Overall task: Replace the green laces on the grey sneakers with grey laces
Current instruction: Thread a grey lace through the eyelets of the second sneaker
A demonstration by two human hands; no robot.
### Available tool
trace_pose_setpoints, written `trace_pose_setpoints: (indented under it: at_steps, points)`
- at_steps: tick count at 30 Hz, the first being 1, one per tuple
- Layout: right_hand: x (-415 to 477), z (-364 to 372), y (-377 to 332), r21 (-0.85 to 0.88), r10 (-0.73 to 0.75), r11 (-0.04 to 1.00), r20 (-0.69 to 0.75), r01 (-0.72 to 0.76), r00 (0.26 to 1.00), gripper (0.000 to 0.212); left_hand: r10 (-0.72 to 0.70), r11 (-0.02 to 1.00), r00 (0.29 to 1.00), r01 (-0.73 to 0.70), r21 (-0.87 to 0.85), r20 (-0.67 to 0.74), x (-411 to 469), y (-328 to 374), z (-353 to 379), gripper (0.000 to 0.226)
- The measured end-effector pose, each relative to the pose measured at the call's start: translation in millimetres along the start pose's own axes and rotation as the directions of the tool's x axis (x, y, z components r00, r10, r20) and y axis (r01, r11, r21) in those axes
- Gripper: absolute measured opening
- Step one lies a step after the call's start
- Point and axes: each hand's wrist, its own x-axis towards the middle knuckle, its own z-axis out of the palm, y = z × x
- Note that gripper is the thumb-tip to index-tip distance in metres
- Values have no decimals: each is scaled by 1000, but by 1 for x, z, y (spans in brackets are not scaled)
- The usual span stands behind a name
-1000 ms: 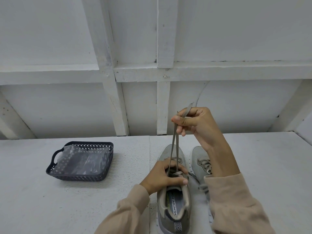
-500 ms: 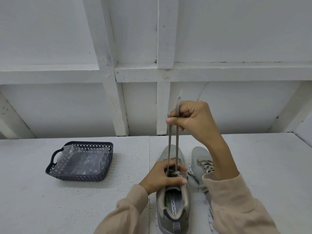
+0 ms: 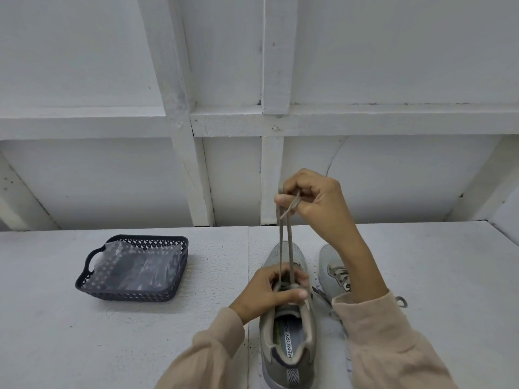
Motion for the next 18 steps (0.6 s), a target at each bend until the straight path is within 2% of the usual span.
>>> trace_pose_setpoints:
  at_steps: [5,7,10,12,13,16,18]
  points:
    - [-1,-5,15,5,285,958,-22,-285,958,8,-9,999,994,4,-45,-107,3,-5,-7,13]
    - [-4,-8,20,-16,402,915,20,-402,915,18,-1,1000,990,3,10,-140,5,-6,-10,11]
    - [-14,-13,28,-212,554,829,187,-517,811,40,0,995,987,16,96,-163,6,-5,-15,14]
    - [-22,-15,34,-356,618,774,239,-524,749,66,-14,990,986,37,134,-167,6,-5,-18,30]
    - [-25,-16,36,-418,631,752,232,-510,741,73,-19,987,989,42,156,-150,5,-4,-19,35]
    - [-35,-17,39,-545,627,703,174,-456,759,72,-45,968,998,52,244,-32,2,3,-22,22]
    - [-46,-17,42,-586,609,688,146,-428,779,59,-41,949,999,36,312,10,2,7,-22,24]
